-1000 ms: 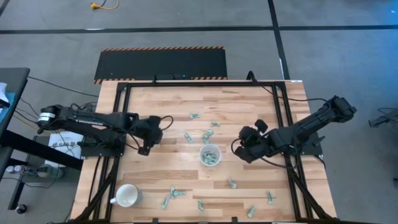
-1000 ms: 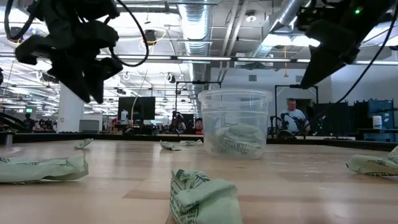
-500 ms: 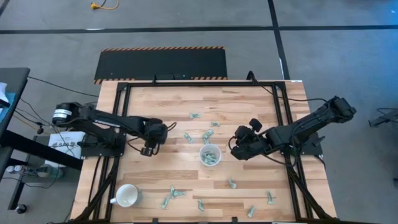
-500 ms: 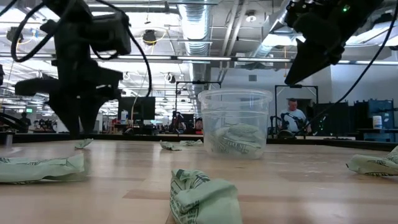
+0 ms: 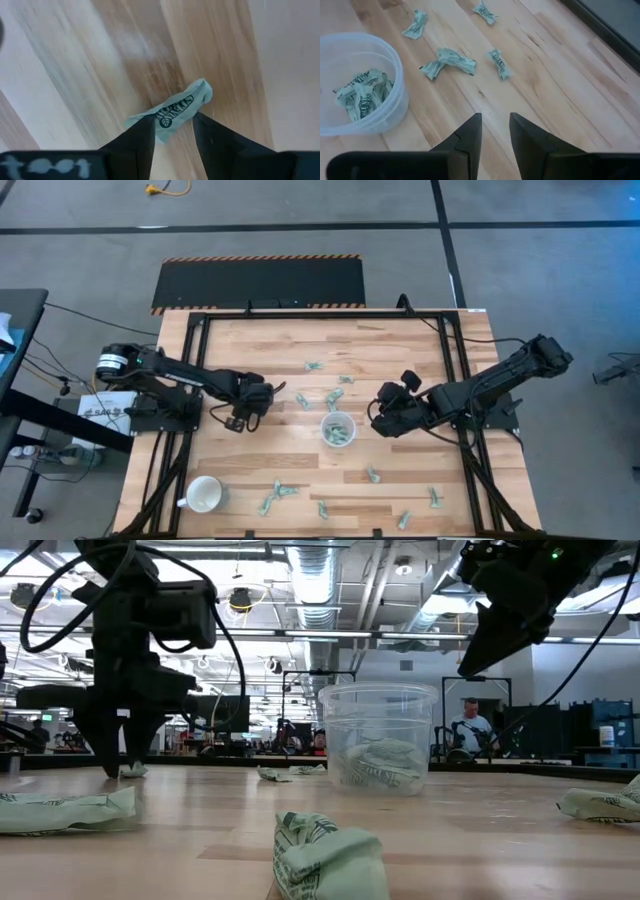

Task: Pick and place Stevia / Truvia into bins
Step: Put the stevia packet into the transparent container

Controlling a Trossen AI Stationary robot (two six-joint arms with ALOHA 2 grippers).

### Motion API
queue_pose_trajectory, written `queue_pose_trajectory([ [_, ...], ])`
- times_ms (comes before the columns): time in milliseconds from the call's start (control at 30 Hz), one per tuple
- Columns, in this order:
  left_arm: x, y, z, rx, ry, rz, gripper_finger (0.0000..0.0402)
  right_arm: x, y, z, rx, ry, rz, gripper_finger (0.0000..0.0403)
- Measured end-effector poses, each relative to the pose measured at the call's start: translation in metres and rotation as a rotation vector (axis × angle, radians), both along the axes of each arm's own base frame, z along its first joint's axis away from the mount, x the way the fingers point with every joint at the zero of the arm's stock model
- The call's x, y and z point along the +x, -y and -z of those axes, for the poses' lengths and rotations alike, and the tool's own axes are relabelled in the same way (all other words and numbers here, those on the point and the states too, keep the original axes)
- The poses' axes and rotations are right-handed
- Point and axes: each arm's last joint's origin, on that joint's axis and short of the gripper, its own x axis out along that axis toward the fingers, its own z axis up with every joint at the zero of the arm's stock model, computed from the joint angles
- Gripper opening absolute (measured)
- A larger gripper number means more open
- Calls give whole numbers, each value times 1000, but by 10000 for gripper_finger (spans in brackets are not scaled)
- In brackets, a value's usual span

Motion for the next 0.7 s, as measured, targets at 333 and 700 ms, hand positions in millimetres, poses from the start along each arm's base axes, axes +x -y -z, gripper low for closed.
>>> queue_pose_trajectory([
  [333,11,0,-7,-14,86,-130,82,0,1,0,-18,8,10,92],
  [700,13,-1,-8,-7,116,-220,5,1,6,-2,-85,36,58,92],
])
